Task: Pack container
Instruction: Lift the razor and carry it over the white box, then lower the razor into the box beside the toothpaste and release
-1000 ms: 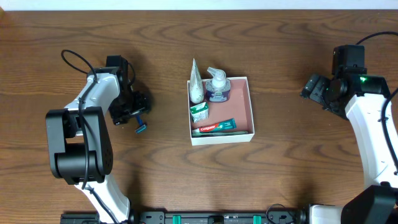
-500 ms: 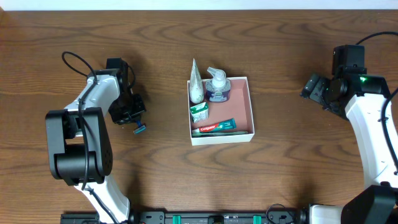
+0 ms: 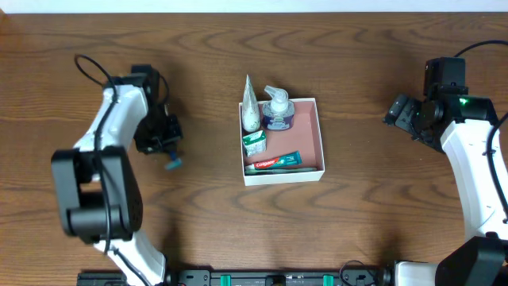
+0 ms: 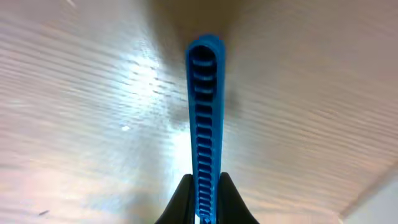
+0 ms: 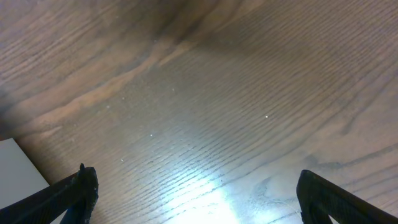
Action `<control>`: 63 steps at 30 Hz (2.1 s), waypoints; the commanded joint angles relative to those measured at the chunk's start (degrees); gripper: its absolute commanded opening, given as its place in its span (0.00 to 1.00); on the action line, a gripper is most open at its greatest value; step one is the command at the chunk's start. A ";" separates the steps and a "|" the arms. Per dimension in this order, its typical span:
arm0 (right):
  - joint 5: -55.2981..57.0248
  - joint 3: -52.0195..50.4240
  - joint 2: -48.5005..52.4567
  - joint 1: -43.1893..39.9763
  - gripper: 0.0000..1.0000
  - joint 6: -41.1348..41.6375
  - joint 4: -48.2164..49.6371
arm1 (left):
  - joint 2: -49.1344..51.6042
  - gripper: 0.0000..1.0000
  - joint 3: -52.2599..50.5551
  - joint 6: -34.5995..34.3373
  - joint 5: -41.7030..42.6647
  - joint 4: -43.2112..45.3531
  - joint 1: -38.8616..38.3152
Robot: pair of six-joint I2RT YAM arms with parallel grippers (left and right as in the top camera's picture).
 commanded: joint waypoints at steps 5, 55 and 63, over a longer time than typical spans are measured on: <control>0.35 0.72 0.28 -0.44 0.99 0.81 -0.04 | -16.35 0.06 6.05 6.19 -0.04 -3.37 -6.19; 0.35 0.72 0.28 -0.44 0.99 0.81 -0.02 | -2.12 0.98 6.01 50.66 -4.61 0.37 -46.29; 0.35 0.72 0.28 -0.44 0.99 0.81 -0.02 | -8.83 0.98 6.08 50.23 -5.29 1.57 -47.84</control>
